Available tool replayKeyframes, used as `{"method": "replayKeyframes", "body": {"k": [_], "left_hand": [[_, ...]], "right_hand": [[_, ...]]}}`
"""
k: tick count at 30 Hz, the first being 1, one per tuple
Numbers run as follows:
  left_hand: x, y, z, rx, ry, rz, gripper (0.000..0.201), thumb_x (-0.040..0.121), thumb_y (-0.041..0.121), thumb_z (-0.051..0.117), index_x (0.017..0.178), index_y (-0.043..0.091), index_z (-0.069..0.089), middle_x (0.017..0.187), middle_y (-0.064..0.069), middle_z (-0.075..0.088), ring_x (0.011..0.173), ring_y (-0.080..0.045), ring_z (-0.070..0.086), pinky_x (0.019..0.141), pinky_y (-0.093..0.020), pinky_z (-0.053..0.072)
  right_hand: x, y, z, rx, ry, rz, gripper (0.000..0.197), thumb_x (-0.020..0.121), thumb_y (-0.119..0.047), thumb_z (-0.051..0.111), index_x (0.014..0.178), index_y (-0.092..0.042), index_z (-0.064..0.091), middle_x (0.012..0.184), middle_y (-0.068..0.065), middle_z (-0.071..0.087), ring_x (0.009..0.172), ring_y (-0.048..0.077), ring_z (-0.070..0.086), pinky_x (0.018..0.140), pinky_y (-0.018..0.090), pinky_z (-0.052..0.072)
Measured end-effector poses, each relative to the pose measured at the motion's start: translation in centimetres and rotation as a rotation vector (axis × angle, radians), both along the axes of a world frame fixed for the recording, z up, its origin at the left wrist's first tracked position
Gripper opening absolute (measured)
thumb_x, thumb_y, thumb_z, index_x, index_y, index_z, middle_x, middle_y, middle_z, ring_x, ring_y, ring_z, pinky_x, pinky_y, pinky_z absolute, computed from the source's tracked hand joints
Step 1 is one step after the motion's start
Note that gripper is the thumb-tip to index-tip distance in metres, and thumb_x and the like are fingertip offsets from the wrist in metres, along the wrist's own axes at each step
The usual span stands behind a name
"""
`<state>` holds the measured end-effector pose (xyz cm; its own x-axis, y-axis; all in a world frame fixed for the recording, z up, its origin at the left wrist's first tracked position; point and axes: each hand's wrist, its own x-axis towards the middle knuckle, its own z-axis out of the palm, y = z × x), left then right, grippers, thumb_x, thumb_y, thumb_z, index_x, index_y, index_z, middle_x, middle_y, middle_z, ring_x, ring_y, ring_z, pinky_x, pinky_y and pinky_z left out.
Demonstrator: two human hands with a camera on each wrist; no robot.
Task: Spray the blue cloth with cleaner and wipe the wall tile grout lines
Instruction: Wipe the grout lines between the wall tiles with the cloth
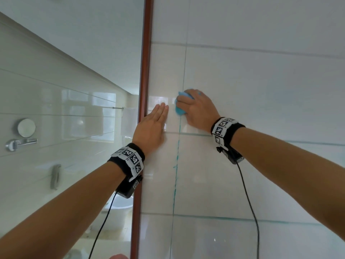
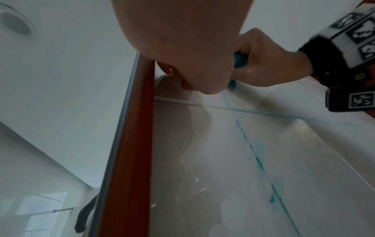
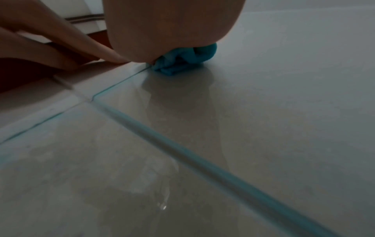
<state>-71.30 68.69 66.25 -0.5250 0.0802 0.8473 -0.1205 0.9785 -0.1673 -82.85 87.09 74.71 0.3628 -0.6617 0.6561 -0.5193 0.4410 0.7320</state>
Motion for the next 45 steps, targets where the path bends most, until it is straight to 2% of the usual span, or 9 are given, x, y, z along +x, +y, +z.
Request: {"method": "replayKeyframes", "body": {"k": [4,7,11,16,21,24,29,34,45], "left_hand": [[-0.1,-0.2,0.0,-0.028,0.002,0.008,0.073,0.095,0.000,0.046,0.164,0.004,0.021,0.171,-0.012,0.020,0.159,-0.025,0.021,0.124,-0.037,0.029],[-0.6,-0.5,-0.4,-0.046,0.028,0.023,0.074,0.095,0.002,0.047,0.164,0.004,0.021,0.171,-0.011,0.021,0.158,-0.025,0.022,0.123,-0.038,0.033],[-1.4,-1.0,-0.7,-0.074,0.087,0.005,0.074,0.093,0.003,0.051,0.162,0.002,0.026,0.169,-0.012,0.027,0.156,-0.026,0.029,0.119,-0.041,0.040],[-1.2,-1.2,-0.4,-0.128,0.142,-0.006,0.068,0.089,0.005,0.039,0.157,-0.002,0.038,0.162,-0.018,0.039,0.149,-0.032,0.041,0.115,-0.043,0.043],[0.1,-1.8,-0.8,-0.281,0.120,0.164,0.065,0.089,0.011,0.054,0.152,-0.003,0.045,0.157,-0.021,0.047,0.143,-0.035,0.048,0.125,-0.047,0.029],[0.7,-2.4,-1.6,-0.296,0.098,0.177,0.065,0.094,0.020,0.040,0.155,-0.002,0.039,0.160,-0.021,0.042,0.147,-0.034,0.043,0.127,-0.045,0.025],[1.1,-2.7,-1.9,-0.307,0.082,0.168,0.066,0.102,0.035,0.036,0.158,0.000,0.036,0.162,-0.020,0.039,0.150,-0.032,0.038,0.129,-0.043,0.019],[0.4,-2.9,-2.3,-0.285,0.139,0.119,0.066,0.103,0.033,0.041,0.159,-0.001,0.034,0.164,-0.019,0.036,0.153,-0.032,0.034,0.131,-0.042,0.013],[0.2,-2.9,-2.2,-0.262,0.144,0.105,0.059,0.104,0.026,0.039,0.157,-0.001,0.037,0.161,-0.019,0.041,0.150,-0.032,0.039,0.131,-0.039,0.012]], "right_hand": [[0.6,0.7,2.6,0.120,0.024,-0.112,0.029,0.081,-0.007,0.064,0.108,-0.016,0.071,0.117,-0.002,0.067,0.111,0.033,0.062,0.088,0.043,0.052],[1.9,0.4,7.8,-0.104,-0.133,-0.057,0.027,0.088,-0.008,0.061,0.114,-0.014,0.069,0.120,0.001,0.066,0.111,0.032,0.058,0.079,0.036,0.049],[2.6,-1.8,12.0,-0.344,-0.269,0.005,0.030,0.090,-0.001,0.059,0.116,-0.011,0.069,0.123,0.001,0.066,0.110,0.029,0.056,0.078,0.044,0.053],[1.4,-3.7,6.6,-0.269,-0.146,0.143,0.034,0.083,-0.001,0.057,0.111,-0.010,0.074,0.124,0.003,0.071,0.114,0.035,0.063,0.092,0.041,0.056],[0.3,-2.9,0.0,-0.183,-0.071,0.170,0.033,0.082,-0.001,0.060,0.111,-0.008,0.074,0.123,0.006,0.071,0.117,0.039,0.063,0.101,0.047,0.055],[-0.5,-1.9,-3.0,-0.052,-0.039,0.140,0.030,0.088,0.000,0.058,0.112,-0.008,0.073,0.124,0.007,0.070,0.119,0.039,0.063,0.108,0.050,0.050],[0.4,-0.4,-0.3,0.211,0.079,0.068,0.034,0.088,-0.006,0.048,0.111,-0.010,0.072,0.123,0.006,0.070,0.113,0.036,0.066,0.100,0.048,0.055],[2.1,-1.0,3.9,-0.113,-0.190,0.144,0.032,0.085,-0.005,0.059,0.114,-0.010,0.074,0.127,0.006,0.070,0.115,0.035,0.065,0.087,0.045,0.059],[0.4,-1.4,-5.8,0.023,-0.077,0.146,0.035,0.088,-0.003,0.059,0.120,-0.010,0.072,0.131,0.007,0.068,0.122,0.033,0.063,0.115,0.039,0.043]]}}
